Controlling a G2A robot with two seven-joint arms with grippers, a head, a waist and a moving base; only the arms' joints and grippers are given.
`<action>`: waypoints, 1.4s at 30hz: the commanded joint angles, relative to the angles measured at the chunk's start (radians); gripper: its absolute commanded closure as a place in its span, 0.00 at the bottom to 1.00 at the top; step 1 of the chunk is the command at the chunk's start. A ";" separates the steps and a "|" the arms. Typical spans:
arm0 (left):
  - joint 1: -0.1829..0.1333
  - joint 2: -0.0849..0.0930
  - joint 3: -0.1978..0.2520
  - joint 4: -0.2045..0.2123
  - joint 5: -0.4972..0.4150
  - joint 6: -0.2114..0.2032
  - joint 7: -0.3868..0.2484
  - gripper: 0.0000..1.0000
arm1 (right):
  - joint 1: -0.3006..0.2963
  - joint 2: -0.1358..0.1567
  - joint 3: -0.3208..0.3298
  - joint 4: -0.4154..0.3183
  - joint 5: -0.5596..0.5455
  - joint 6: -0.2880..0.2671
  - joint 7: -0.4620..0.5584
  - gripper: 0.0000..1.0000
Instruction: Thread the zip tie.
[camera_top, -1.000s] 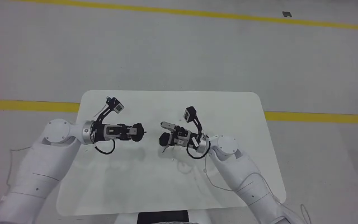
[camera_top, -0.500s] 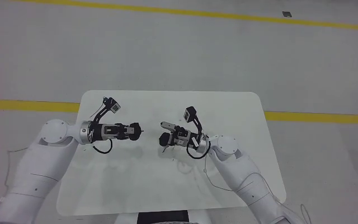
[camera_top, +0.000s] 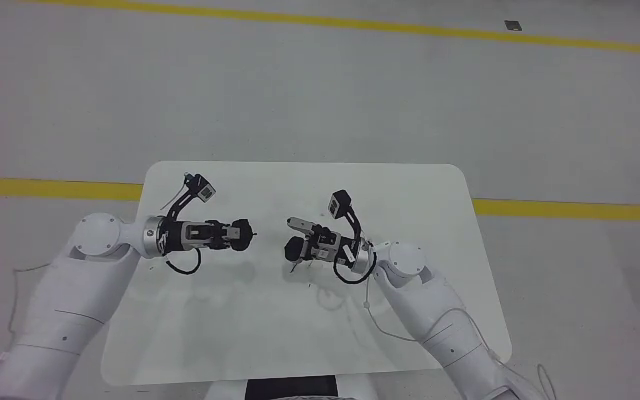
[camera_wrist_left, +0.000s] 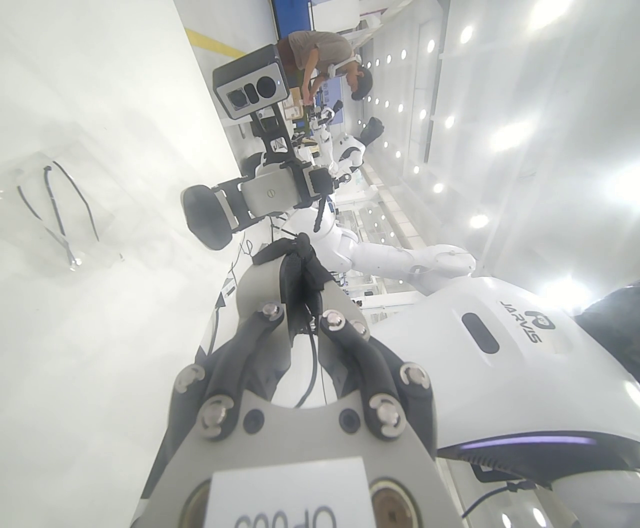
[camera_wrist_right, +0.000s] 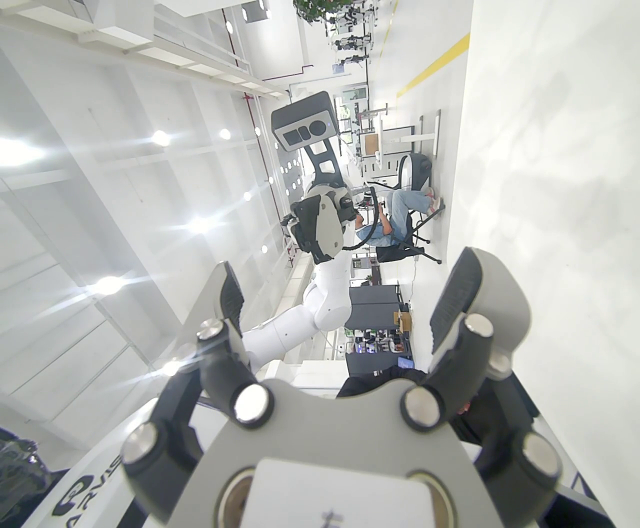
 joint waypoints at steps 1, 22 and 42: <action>0.000 0.000 0.000 0.000 0.000 0.000 0.000 1.00 | 0.000 0.000 0.000 0.000 0.000 0.000 0.000 0.00; 0.000 0.000 0.000 0.000 0.000 0.000 0.000 1.00 | -0.006 0.047 0.004 -0.210 -0.451 0.436 -0.096 0.00; 0.000 0.000 0.000 0.000 0.000 0.000 0.000 1.00 | 0.152 -0.005 -0.125 -0.109 -0.756 0.436 -0.065 0.00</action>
